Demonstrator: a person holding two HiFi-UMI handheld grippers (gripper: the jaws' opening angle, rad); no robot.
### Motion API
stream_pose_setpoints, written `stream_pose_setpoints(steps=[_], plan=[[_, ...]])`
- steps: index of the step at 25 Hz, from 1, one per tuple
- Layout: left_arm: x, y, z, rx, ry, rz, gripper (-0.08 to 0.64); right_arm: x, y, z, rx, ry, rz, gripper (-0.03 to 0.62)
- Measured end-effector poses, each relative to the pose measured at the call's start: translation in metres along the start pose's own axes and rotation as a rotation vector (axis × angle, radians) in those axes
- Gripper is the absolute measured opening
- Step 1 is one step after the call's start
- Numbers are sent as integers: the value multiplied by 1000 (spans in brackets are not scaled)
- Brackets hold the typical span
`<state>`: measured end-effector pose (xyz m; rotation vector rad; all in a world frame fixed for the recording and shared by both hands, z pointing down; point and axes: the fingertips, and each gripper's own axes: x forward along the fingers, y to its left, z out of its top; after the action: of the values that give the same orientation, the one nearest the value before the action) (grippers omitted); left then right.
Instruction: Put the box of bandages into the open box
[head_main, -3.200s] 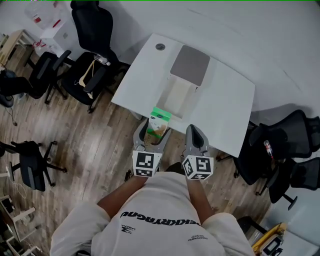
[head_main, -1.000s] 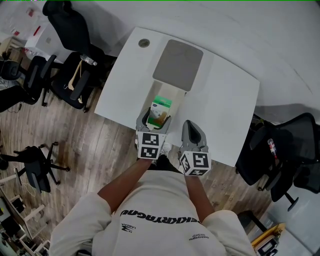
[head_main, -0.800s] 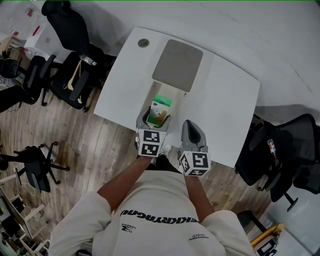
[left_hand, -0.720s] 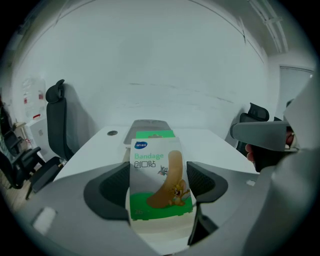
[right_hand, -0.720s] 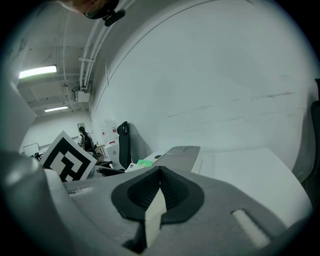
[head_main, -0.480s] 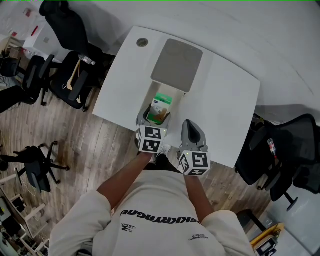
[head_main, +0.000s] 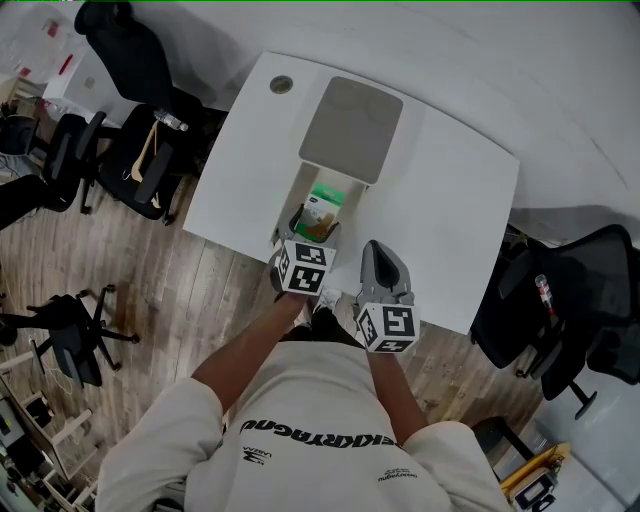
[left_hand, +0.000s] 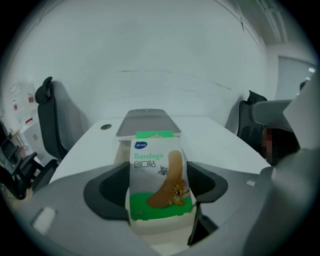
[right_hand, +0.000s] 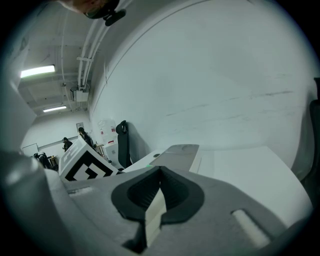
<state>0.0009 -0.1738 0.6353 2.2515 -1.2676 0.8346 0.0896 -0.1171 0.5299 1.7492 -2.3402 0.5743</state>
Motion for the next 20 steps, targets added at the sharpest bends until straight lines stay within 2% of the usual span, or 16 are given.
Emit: stream_pose_setpoints(steps=[20], plan=[[42,12,-28,0,143,-8,362,6,-3,-6,6,15,-7,-2]])
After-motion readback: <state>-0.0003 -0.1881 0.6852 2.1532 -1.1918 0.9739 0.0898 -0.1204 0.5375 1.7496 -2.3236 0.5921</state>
